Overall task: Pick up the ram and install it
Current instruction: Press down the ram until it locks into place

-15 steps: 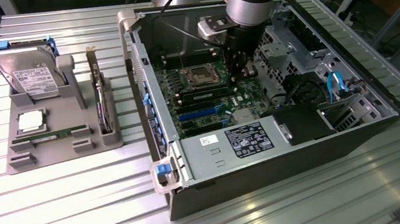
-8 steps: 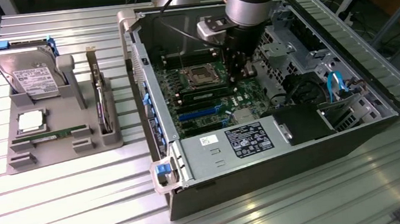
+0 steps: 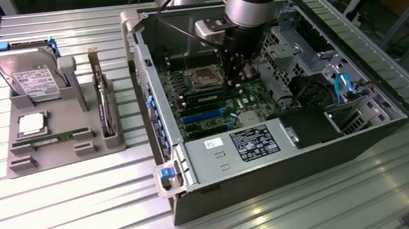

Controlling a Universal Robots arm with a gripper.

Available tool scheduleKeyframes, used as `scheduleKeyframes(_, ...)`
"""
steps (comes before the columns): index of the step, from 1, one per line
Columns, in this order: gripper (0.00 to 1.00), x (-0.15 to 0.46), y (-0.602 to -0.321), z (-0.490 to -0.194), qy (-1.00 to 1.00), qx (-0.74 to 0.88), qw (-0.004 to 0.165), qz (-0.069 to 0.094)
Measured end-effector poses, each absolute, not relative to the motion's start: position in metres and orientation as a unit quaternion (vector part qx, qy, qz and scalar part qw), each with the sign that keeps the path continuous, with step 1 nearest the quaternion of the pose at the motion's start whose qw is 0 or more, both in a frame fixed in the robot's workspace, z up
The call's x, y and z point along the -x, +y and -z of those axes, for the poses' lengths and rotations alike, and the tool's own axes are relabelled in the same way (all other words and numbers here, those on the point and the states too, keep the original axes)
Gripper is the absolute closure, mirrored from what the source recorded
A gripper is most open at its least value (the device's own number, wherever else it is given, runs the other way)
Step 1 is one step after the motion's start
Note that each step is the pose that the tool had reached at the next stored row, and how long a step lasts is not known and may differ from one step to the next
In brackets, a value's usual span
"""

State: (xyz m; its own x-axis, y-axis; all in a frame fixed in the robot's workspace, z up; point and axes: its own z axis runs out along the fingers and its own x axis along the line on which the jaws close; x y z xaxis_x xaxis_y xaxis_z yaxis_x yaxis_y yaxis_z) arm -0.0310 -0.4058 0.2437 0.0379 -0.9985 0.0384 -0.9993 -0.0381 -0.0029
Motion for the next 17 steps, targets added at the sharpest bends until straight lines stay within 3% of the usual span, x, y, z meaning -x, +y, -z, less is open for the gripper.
scheduleKeyframes(4,0.89,0.036,-0.406,-0.244,-0.693,-0.72,0.023,-0.005)
scheduleKeyframes(17,0.89,0.059,-0.406,-0.244,-0.693,-0.72,0.023,-0.004)
